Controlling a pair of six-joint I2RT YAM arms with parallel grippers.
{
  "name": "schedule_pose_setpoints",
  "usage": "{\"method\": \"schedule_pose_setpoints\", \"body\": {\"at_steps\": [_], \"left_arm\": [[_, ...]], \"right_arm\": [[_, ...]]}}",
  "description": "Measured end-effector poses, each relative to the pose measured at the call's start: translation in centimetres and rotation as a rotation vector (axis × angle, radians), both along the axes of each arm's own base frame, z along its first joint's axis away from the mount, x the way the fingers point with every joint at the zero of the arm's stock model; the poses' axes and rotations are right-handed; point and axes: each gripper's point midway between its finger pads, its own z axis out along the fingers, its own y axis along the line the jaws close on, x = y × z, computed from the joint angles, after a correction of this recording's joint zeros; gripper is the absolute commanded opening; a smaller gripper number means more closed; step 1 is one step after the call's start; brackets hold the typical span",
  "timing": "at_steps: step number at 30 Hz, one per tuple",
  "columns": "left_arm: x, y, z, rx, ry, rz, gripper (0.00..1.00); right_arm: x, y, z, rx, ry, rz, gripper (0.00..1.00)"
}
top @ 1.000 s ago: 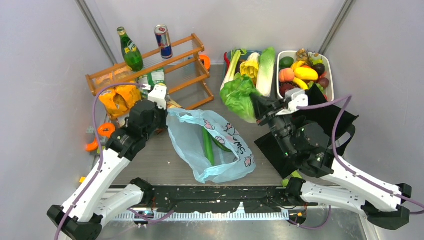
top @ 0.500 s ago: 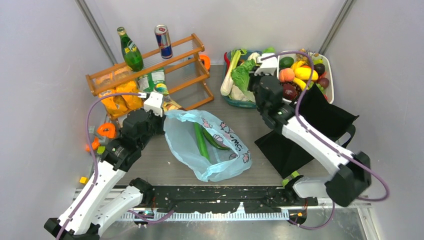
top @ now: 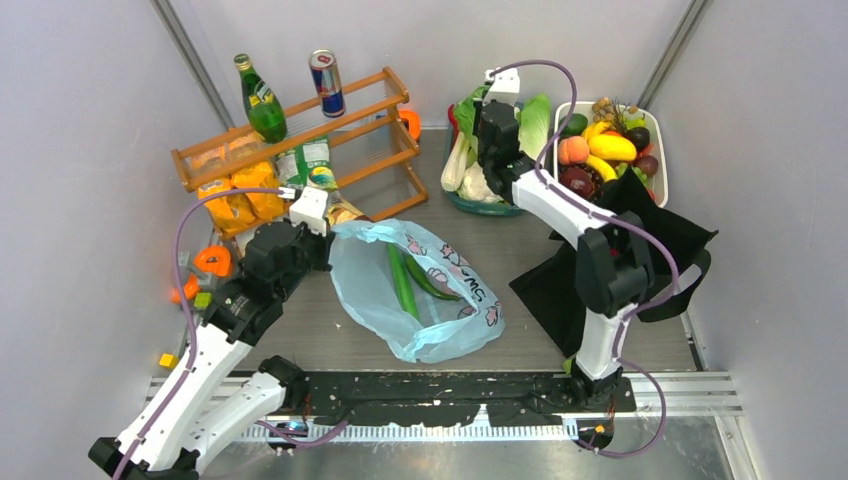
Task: Untie the knot of the grocery bags and take out the mixed food
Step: Place the fake vegetable in the bin.
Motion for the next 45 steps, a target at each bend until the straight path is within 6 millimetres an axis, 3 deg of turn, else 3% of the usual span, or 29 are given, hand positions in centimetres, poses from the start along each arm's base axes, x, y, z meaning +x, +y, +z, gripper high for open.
{"method": "schedule_pose_setpoints", "body": {"at_steps": [5, 9, 11, 12, 13, 15, 17, 19, 24, 27, 30, 34, 37, 42, 45], "left_arm": [[0.0, -0.2, -0.1, -0.002, 0.004, -0.011, 0.0], [0.0, -0.3, -0.2, -0.002, 0.008, -0.016, 0.0], [0.0, -0.3, -0.3, -0.002, 0.009, -0.016, 0.0], [0.0, -0.4, -0.3, -0.001, 0.01, -0.017, 0.0], [0.0, -0.4, -0.3, -0.002, 0.01, -0.017, 0.0], [0.0, -0.4, -0.3, -0.003, 0.01, -0.02, 0.0], [0.0, -0.5, -0.3, -0.004, 0.01, -0.023, 0.0], [0.0, -0.6, -0.3, -0.004, 0.012, -0.027, 0.0], [0.0, -0.8, -0.3, -0.009, 0.013, -0.038, 0.0], [-0.1, -0.9, -0.3, -0.011, 0.014, -0.045, 0.0], [-0.1, -1.1, -0.3, -0.015, 0.014, -0.054, 0.0], [-0.3, -1.4, -0.2, -0.027, 0.014, -0.071, 0.0], [-0.4, -1.6, 0.0, -0.035, 0.009, -0.086, 0.0], [-0.7, -1.9, 0.4, -0.047, -0.002, -0.104, 0.0], [-0.7, -1.9, 0.5, -0.05, -0.007, -0.108, 0.0]], "right_arm": [[3.7, -0.8, -3.4, -0.021, 0.038, -0.078, 0.05], [5.3, -1.6, -6.0, -0.057, 0.082, -0.125, 0.05], [6.0, -1.8, -6.8, -0.069, 0.094, -0.142, 0.14], [6.3, -2.0, -7.1, -0.075, 0.1, -0.15, 0.29], [6.5, -2.1, -7.3, -0.08, 0.106, -0.154, 0.37], [6.7, -2.1, -7.2, -0.083, 0.111, -0.152, 0.72], [6.9, -2.3, -6.9, -0.082, 0.108, -0.148, 0.91], [6.9, -2.5, -6.9, -0.088, 0.115, -0.14, 0.99], [6.8, -2.1, -7.4, -0.105, 0.138, -0.088, 0.95], [6.3, -1.9, -6.5, -0.108, 0.132, -0.057, 0.96], [5.2, -1.6, -4.9, -0.105, 0.117, -0.009, 0.95], [3.7, -0.9, -0.8, -0.085, 0.069, 0.067, 0.95], [1.3, -0.4, 2.6, -0.064, 0.033, 0.128, 0.95], [-6.1, 1.6, 7.3, 0.004, 0.005, 0.298, 0.95], [-11.4, 3.3, 7.5, 0.043, 0.034, 0.442, 0.96]]}}
